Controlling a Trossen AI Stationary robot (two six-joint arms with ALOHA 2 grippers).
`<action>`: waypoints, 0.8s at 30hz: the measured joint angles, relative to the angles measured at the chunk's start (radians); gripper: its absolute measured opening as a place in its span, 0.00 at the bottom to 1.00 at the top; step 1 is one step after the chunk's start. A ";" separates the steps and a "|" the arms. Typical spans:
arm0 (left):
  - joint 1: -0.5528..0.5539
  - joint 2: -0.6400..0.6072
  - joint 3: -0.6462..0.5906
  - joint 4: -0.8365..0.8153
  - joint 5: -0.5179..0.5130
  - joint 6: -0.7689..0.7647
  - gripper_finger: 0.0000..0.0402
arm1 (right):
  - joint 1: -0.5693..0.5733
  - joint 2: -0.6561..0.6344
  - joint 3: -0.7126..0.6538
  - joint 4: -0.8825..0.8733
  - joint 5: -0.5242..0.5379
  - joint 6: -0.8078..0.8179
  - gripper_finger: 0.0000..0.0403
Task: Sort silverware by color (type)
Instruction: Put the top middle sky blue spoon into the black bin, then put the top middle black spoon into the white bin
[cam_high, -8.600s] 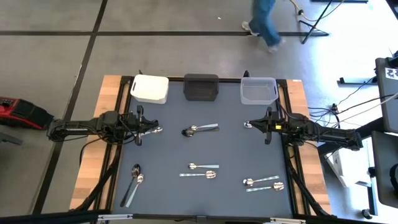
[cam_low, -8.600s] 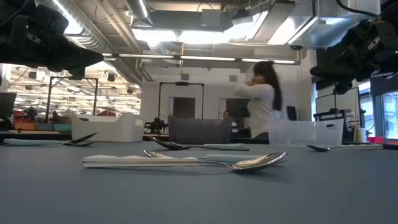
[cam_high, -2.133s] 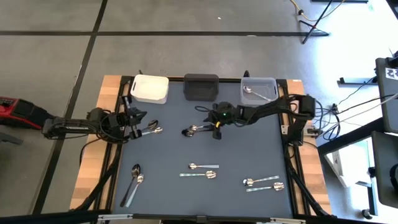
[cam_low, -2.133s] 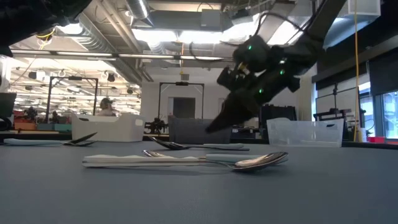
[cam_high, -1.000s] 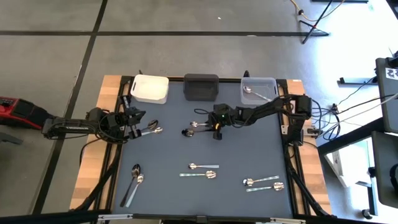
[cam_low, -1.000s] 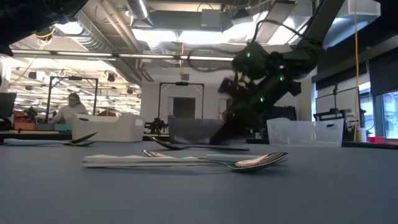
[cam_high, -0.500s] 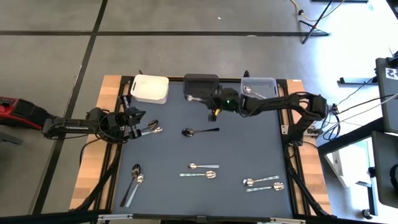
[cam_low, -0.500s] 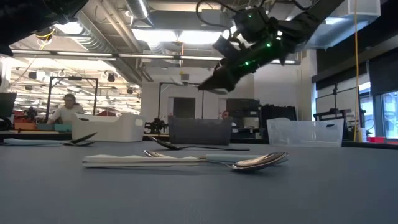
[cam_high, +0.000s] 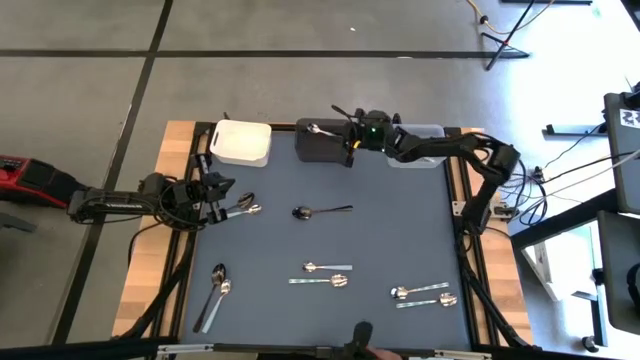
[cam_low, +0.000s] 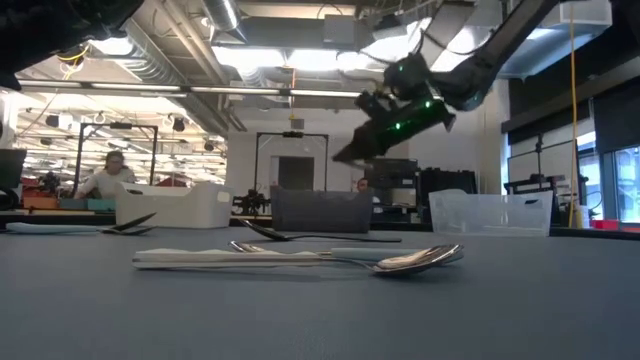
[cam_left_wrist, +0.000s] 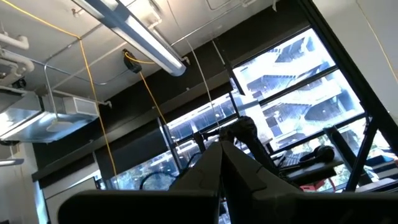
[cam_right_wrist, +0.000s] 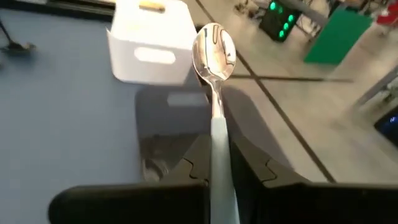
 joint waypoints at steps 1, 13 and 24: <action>0.000 0.000 0.000 0.000 0.003 0.000 0.01 | -0.005 0.016 0.000 0.008 0.006 0.008 0.07; 0.001 0.000 0.000 0.001 0.019 0.001 0.01 | -0.014 0.114 0.000 0.038 0.068 0.019 0.07; 0.001 0.000 0.000 0.005 0.019 0.003 0.01 | 0.001 0.093 0.000 0.033 0.061 0.033 0.32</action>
